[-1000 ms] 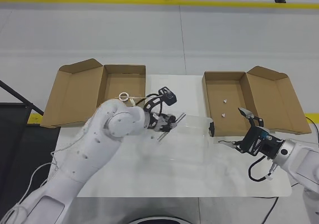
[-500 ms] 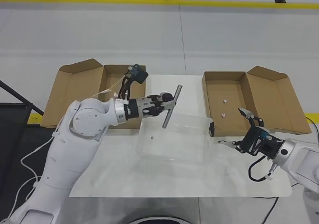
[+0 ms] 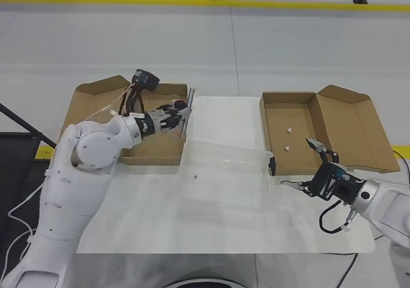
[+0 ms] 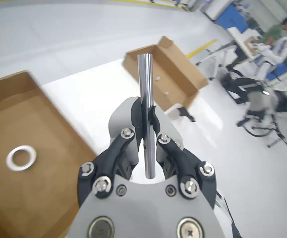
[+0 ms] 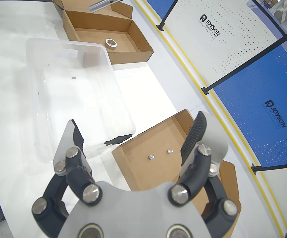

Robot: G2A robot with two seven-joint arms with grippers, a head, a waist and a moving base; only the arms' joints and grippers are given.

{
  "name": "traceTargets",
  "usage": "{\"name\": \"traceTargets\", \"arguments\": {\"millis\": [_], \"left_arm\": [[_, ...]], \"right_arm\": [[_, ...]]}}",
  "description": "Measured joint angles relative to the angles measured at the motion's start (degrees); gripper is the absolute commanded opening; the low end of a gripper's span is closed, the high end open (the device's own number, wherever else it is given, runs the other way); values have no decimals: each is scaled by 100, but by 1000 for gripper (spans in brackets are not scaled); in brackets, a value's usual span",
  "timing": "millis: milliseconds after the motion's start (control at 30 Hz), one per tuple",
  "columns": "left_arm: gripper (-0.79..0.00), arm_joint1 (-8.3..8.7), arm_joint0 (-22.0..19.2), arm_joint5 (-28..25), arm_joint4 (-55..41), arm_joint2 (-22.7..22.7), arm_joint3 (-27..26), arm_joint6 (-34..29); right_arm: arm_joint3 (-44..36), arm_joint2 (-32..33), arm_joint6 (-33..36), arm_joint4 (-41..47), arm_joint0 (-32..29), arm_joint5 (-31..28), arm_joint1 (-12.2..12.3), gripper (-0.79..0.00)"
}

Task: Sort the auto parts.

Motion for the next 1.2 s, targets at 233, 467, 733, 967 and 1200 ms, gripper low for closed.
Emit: {"name": "traceTargets", "arguments": {"millis": [233, 467, 733, 967, 1200], "left_arm": [[-785, 87, -258, 513, 921, -3, 794, -608], [-785, -1, -752, 640, 1349, 631, 1823, -627], [-770, -188, -1305, 545, 1401, 1315, 2879, -361], [-400, -295, -1591, 365, 1243, 1583, 3444, -232], [0, -270, -1584, 245, 1336, 1579, 3313, -254]], "right_arm": [[0, 0, 0, 0, 0, 0, 0, 0], [0, 0, 0, 0, 0, 0, 0, 0], [0, 0, 0, 0, 0, 0, 0, 0], [0, 0, 0, 0, 0, 0, 0, 0], [0, 0, 0, 0, 0, 0, 0, 0]]}}
